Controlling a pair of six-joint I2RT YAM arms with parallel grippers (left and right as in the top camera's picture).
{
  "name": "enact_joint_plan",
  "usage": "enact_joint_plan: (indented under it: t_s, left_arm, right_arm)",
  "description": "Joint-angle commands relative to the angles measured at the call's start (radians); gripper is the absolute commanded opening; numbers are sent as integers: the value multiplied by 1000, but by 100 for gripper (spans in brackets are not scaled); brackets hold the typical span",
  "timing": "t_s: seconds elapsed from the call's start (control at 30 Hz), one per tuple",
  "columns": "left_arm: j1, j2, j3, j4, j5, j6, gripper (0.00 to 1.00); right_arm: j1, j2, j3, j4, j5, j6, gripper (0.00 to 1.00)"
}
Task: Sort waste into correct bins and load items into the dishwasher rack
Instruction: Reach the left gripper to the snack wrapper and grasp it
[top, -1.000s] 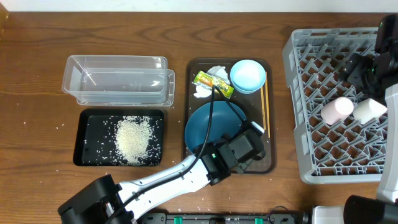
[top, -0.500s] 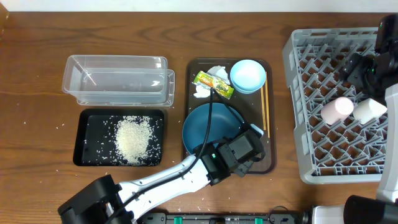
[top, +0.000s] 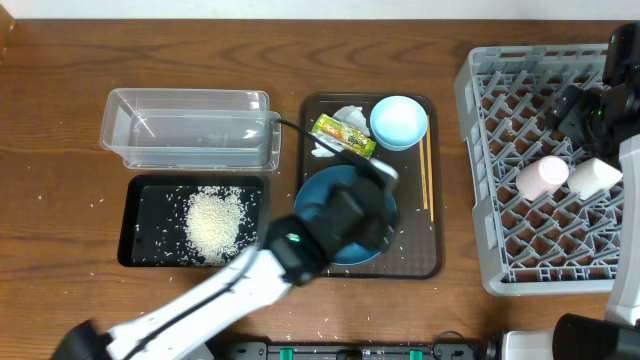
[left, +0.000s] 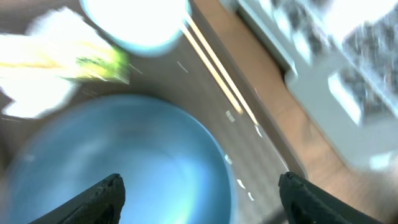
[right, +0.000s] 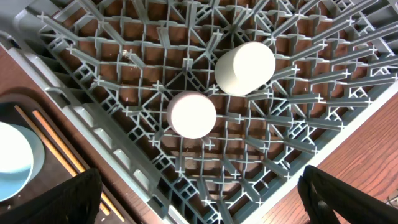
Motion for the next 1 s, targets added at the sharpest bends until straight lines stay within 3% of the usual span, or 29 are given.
enact_joint_plan:
  t_s: [0.0, 0.17, 0.3, 0.83, 0.87, 0.97]
  left_arm:
    - [127, -46, 57, -45, 85, 17, 84]
    - [369, 34, 294, -309, 389, 80, 87]
    - [449, 124, 462, -430, 397, 80, 87]
    - [453, 379, 494, -148, 265, 80, 88]
    - [453, 395, 494, -132, 265, 80, 97]
    - [453, 451, 494, -64, 265, 80, 97]
  right_arm:
    - [-6, 0, 7, 0, 6, 0, 99]
    - [-6, 0, 7, 0, 6, 0, 99]
    - [-6, 0, 7, 0, 6, 0, 99]
    - [-6, 0, 7, 0, 6, 0, 99]
    - [-5, 0, 7, 0, 6, 0, 99]
    - [-5, 0, 7, 0, 6, 0, 99]
